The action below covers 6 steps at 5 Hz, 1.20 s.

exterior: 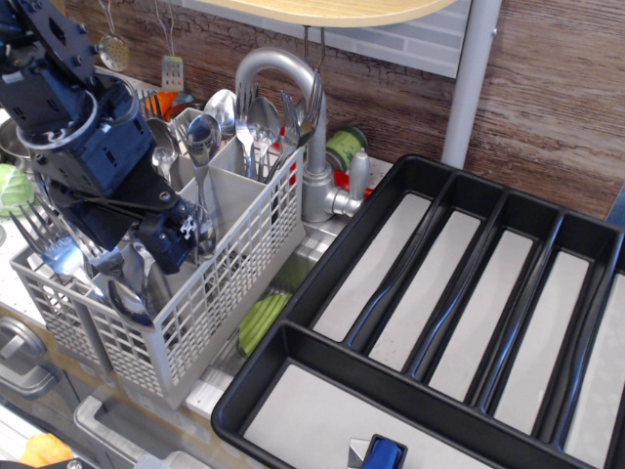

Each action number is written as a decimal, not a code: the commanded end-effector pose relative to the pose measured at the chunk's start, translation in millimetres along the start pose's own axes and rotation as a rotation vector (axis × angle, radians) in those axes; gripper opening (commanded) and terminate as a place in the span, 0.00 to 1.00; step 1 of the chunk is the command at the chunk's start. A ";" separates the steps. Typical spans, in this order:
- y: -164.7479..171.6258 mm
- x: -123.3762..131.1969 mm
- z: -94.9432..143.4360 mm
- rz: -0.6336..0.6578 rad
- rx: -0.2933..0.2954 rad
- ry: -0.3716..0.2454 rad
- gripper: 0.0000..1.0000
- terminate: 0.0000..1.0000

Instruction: Put big spoon from basket to tray

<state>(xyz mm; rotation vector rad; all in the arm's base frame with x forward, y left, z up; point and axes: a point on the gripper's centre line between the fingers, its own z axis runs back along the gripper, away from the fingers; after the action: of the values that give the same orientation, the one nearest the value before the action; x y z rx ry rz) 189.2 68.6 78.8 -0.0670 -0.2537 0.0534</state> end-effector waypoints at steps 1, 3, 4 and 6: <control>0.0 0.0 0.0 0.000 0.000 0.000 1.00 0.00; 2.5 14.0 27.2 0.201 0.188 -0.003 1.00 0.00; 3.2 5.1 30.4 0.357 0.263 -0.073 1.00 0.00; 14.0 -20.7 12.6 0.679 0.222 -0.088 1.00 0.00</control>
<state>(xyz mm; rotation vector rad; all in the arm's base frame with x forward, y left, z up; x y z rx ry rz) 160.7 79.6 73.3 0.0343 -0.2755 0.8140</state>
